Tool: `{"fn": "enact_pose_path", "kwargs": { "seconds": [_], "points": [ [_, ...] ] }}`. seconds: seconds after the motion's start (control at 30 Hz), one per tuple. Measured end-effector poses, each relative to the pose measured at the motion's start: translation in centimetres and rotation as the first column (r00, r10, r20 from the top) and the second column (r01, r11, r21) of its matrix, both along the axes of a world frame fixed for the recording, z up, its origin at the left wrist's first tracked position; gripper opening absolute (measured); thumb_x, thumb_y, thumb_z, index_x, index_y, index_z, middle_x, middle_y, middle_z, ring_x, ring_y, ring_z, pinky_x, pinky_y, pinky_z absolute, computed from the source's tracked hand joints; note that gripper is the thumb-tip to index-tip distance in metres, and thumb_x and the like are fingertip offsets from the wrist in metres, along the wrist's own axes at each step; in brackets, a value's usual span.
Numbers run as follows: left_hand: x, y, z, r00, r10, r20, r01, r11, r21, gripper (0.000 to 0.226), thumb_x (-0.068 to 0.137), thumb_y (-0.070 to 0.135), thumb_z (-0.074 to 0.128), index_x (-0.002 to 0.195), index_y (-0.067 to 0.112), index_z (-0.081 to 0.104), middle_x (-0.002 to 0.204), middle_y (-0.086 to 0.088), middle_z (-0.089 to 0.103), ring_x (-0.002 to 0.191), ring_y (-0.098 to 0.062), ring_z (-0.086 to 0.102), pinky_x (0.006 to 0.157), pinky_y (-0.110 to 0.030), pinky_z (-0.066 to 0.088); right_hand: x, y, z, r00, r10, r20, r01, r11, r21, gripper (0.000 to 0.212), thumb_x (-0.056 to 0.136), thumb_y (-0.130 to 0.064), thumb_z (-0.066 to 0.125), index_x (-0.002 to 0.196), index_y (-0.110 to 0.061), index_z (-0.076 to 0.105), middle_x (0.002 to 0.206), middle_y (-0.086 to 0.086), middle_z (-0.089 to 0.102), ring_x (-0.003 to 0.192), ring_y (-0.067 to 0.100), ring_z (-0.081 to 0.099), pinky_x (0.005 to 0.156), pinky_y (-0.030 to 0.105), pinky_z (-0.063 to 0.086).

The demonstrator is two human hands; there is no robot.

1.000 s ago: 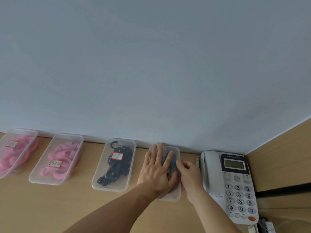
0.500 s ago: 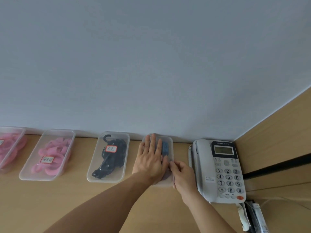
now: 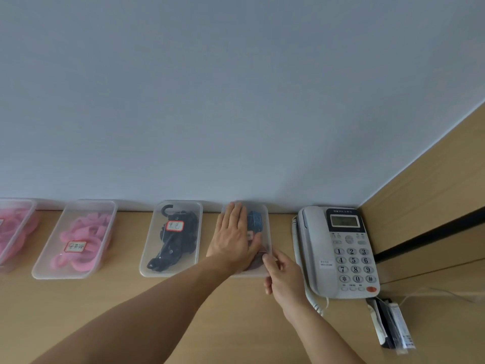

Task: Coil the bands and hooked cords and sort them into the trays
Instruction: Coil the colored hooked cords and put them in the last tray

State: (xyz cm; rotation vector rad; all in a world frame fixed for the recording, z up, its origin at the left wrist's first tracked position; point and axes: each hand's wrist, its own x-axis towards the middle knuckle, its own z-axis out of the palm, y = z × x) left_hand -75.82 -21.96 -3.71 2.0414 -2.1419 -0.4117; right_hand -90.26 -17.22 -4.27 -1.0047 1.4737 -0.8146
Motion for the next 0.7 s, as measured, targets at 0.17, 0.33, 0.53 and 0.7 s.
{"fn": "enact_pose_path", "kwargs": {
  "seconds": [0.17, 0.33, 0.53, 0.7],
  "points": [
    [0.8, 2.8, 0.0, 0.988, -0.111, 0.109, 0.110, 0.994, 0.015, 0.088, 0.087, 0.068, -0.007, 0.149, 0.007, -0.022, 0.157, -0.010, -0.032, 0.142, -0.025, -0.037, 0.116, -0.038, -0.023, 0.5, 1.0, 0.7, 0.996, 0.051, 0.067, -0.050, 0.998, -0.026, 0.015, 0.097, -0.033, 0.058, 0.108, -0.029, 0.069, 0.060, -0.004, 0.062, 0.047, 0.014, 0.049, 0.043, 0.027, 0.041],
    [1.0, 3.2, -1.1, 0.989, -0.107, 0.107, 0.103, 0.994, 0.038, 0.076, 0.100, 0.055, 0.007, 0.153, 0.004, -0.014, 0.161, -0.013, -0.023, 0.147, -0.026, -0.026, 0.119, -0.039, -0.017, 0.9, 2.2, 0.4, 0.997, 0.067, 0.047, -0.064, 0.996, -0.067, 0.020, 0.097, -0.031, 0.060, 0.113, -0.040, 0.068, 0.076, -0.001, 0.062, 0.056, 0.015, 0.050, 0.047, 0.022, 0.042],
    [0.9, 3.1, -1.2, 0.982, -0.116, 0.146, 0.113, 0.993, 0.031, 0.076, 0.099, 0.054, 0.004, 0.154, 0.002, -0.006, 0.163, -0.016, -0.015, 0.150, -0.029, -0.017, 0.119, -0.040, -0.014, 1.3, 2.5, 0.5, 0.998, 0.049, 0.038, -0.046, 0.996, -0.077, 0.020, 0.096, -0.034, 0.059, 0.112, -0.045, 0.066, 0.075, -0.008, 0.070, 0.054, 0.002, 0.057, 0.046, 0.017, 0.042],
    [0.7, 2.8, -0.1, 0.979, -0.123, 0.164, 0.103, 0.986, 0.128, 0.073, 0.102, 0.050, 0.010, 0.154, 0.003, -0.009, 0.162, -0.017, -0.018, 0.150, -0.029, -0.020, 0.119, -0.040, -0.014, 1.2, 2.3, 0.7, 0.999, 0.052, -0.002, -0.052, 0.997, -0.048, 0.019, 0.098, -0.032, 0.057, 0.111, -0.042, 0.067, 0.068, -0.009, 0.067, 0.053, 0.001, 0.057, 0.047, 0.017, 0.043]
  ]
}}
